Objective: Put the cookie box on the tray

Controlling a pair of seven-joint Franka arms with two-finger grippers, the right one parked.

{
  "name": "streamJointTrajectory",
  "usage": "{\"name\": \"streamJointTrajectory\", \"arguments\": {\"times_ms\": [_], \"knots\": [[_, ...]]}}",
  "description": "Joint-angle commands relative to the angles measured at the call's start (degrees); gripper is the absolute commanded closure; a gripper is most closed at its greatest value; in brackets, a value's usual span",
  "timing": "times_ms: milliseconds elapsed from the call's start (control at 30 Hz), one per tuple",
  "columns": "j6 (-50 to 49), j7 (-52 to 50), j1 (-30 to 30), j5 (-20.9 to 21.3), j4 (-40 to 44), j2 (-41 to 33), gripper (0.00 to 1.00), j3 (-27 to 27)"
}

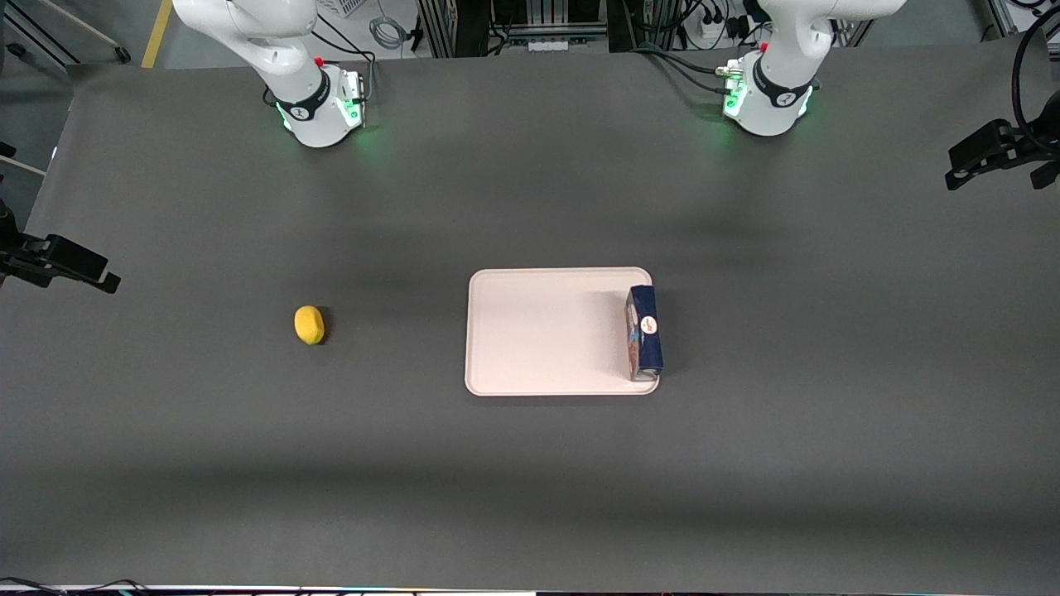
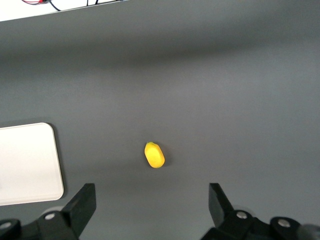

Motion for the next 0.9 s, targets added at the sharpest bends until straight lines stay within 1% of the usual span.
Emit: {"name": "streamJointTrajectory", "arguments": {"times_ms": [0, 267, 867], "knots": [[-1.7, -0.3, -0.6, 0.0, 1.7, 1.0, 0.00, 0.6], [-4.3, -0.2, -0.6, 0.1, 2.3, 0.9, 0.00, 0.6], [-4.5, 0.4, -0.1, 0.0, 2.2, 0.9, 0.00, 1.3]]}}
